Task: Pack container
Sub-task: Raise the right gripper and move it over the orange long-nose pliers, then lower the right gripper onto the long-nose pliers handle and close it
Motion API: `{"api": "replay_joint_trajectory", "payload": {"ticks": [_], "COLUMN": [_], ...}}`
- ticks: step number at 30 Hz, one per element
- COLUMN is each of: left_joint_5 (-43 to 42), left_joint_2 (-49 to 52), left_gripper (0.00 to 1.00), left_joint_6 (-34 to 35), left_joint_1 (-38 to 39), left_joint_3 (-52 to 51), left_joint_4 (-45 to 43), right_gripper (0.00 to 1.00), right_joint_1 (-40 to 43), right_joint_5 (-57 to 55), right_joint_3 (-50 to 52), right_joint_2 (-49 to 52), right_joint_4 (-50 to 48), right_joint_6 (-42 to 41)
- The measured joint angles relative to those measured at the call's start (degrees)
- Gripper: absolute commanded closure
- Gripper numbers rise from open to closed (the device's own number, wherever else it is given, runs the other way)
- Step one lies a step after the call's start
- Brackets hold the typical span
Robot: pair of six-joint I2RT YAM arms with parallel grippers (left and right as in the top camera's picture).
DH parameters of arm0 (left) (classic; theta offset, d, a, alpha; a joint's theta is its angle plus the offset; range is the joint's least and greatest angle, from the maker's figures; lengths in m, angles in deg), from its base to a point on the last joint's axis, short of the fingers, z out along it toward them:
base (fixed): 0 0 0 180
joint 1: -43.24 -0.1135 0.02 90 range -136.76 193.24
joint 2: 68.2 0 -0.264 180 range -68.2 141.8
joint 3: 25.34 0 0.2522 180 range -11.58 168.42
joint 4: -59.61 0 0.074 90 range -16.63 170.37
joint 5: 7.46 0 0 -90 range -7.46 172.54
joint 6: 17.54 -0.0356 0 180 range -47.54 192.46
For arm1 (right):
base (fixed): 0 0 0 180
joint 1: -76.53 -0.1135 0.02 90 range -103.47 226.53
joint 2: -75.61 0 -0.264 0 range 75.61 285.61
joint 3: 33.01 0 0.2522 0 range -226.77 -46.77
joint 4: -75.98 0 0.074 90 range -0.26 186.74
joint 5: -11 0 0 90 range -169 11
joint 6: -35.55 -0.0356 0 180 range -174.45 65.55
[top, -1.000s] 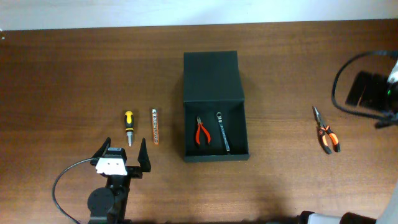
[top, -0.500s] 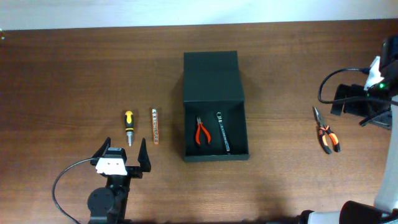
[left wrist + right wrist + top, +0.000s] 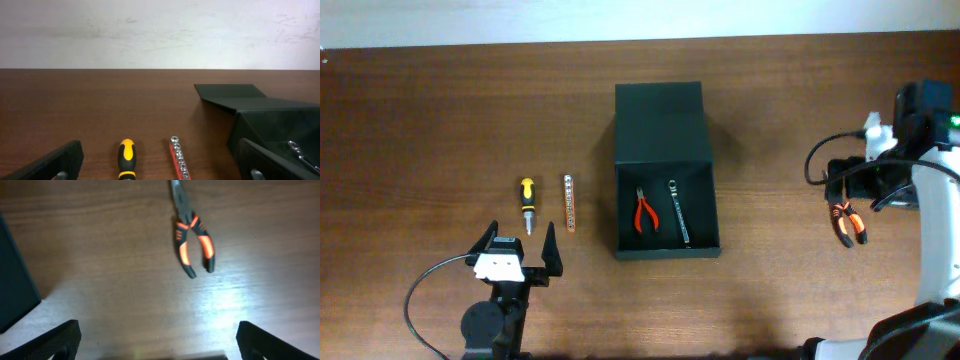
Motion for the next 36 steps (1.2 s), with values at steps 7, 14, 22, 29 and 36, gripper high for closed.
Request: {"api": "replay_joint_trajectory", "payload": {"ticks": [7,14,22,29,36], "left_joint_5": [0.0,0.0,0.0,0.0,0.0], "left_joint_2": [0.0,0.0,0.0,0.0,0.0], "left_gripper": [0.01,0.01,0.01,0.01,0.01], "left_joint_6": [0.0,0.0,0.0,0.0,0.0], "left_joint_1": [0.0,0.0,0.0,0.0,0.0], "left_joint_3": [0.0,0.0,0.0,0.0,0.0], "left_joint_4": [0.0,0.0,0.0,0.0,0.0], "right_gripper": [0.01,0.01,0.01,0.01,0.01], "right_joint_1": [0.0,0.0,0.0,0.0,0.0], "right_joint_5": [0.8,0.7,0.5,0.5,0.4], "right_joint_3": [9.4,12.5,12.8,12.9,12.9], "right_joint_2": [0.1,0.2,0.2,0.9,3.8], "right_joint_4": [-9.3,-14.9,-17.7,-19.1,-19.6], "right_joint_6": [1.5,1.8,3.9,6.8,7.3]}}
